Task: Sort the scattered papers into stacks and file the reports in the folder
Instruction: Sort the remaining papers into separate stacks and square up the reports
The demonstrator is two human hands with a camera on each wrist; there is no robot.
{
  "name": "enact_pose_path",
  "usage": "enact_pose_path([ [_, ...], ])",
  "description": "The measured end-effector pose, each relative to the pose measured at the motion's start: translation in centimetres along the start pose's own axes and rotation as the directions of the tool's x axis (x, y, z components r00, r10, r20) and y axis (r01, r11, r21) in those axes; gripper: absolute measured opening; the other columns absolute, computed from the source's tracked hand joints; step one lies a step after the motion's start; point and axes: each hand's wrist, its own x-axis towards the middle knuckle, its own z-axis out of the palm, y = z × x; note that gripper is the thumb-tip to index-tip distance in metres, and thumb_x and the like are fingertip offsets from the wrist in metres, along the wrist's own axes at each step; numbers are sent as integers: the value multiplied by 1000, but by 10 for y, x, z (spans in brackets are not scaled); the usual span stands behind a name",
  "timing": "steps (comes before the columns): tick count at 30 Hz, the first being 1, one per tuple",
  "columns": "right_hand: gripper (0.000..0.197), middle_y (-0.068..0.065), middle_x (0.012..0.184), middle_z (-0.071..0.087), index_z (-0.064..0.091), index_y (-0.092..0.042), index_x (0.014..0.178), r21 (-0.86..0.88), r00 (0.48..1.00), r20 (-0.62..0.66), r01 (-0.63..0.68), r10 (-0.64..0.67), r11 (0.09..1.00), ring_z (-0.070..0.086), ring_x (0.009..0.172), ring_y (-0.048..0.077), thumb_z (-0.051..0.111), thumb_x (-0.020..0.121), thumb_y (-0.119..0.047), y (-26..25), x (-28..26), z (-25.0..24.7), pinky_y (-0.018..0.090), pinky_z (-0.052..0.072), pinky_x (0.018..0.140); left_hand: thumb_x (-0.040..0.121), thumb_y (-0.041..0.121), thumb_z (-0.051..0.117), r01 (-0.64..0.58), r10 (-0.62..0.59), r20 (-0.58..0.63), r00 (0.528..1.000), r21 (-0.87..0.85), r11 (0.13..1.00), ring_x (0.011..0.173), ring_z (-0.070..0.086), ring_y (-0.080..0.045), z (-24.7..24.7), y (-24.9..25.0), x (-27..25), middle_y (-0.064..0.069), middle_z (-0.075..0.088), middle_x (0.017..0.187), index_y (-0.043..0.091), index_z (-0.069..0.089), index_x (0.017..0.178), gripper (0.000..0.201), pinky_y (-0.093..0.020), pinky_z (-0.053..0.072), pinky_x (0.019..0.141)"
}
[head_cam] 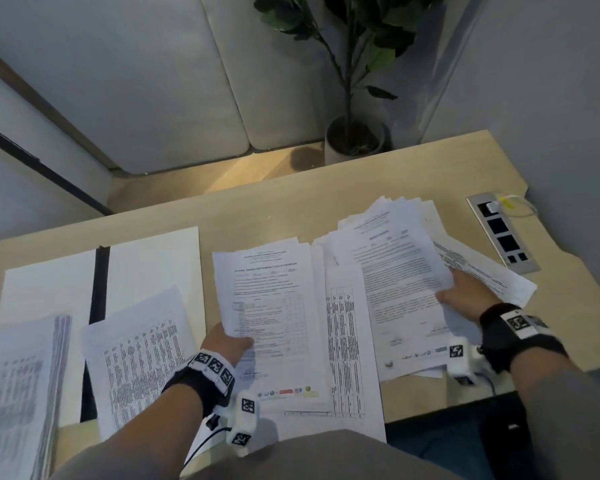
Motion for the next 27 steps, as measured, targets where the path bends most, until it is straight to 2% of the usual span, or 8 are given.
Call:
enact_pose_path([
  [3,31,17,111,63,57,-15,125,-250,998,-28,-59,54,966,59,96,36,61,95,-12,8,28,-35,43,48,79,88,13,76,-42,44,16,999,-70,997,94,67,-25,-9,-4,-2,-6,73,103,16,70,107,20,-30,49,83],
  [6,45,19,142,46,54,-16,134,-566,977,-174,-200,121,800,45,129,43,60,91,-27,27,52,-48,52,43,107,90,10,72,-69,68,-20,997,-86,994,81,64,-16,-17,-5,-9,-1,71,91,13,69,102,12,-24,45,66],
  [9,52,11,160,27,52,-19,138,-607,977,-190,-196,98,770,29,143,42,64,89,-30,33,56,-46,52,37,112,91,9,68,-87,87,-23,996,-41,995,78,64,-19,-22,-8,-16,1,69,84,16,64,92,8,-24,42,60],
  [13,48,18,141,37,54,-24,133,-599,971,-221,-205,87,774,37,128,43,65,87,-34,36,60,-51,52,45,104,95,4,67,-40,30,-76,997,-140,989,93,63,-22,-41,-22,-24,6,68,96,18,64,104,18,-30,51,81],
  [16,45,21,123,51,57,-22,133,-559,983,-181,-130,33,819,53,106,41,66,90,-33,41,69,-55,47,53,87,93,4,69,91,-127,-195,973,-182,979,96,60,-26,-73,-54,-21,-7,67,104,13,64,113,22,-43,50,93],
  [19,11,22,89,60,59,-9,100,-504,995,-99,-33,-20,863,60,78,37,65,96,-17,26,64,-61,40,45,64,85,13,75,262,-301,-267,915,-172,950,86,61,-30,-104,-92,-17,-20,70,109,4,68,109,27,-40,52,88],
  [23,16,18,82,61,52,-20,88,-464,988,-79,84,-136,882,60,75,35,65,97,-15,4,56,-79,39,43,64,58,43,76,453,-448,-249,859,-44,891,112,60,-39,-120,-127,-12,-15,59,123,14,63,118,67,-44,48,106],
  [27,29,7,76,64,54,-41,81,-370,929,-187,234,-319,899,61,70,35,74,86,-22,-14,42,-110,48,54,71,74,33,72,522,-508,-229,831,1,853,129,45,-41,-119,-135,-11,-19,42,147,16,55,136,67,-47,42,112],
])
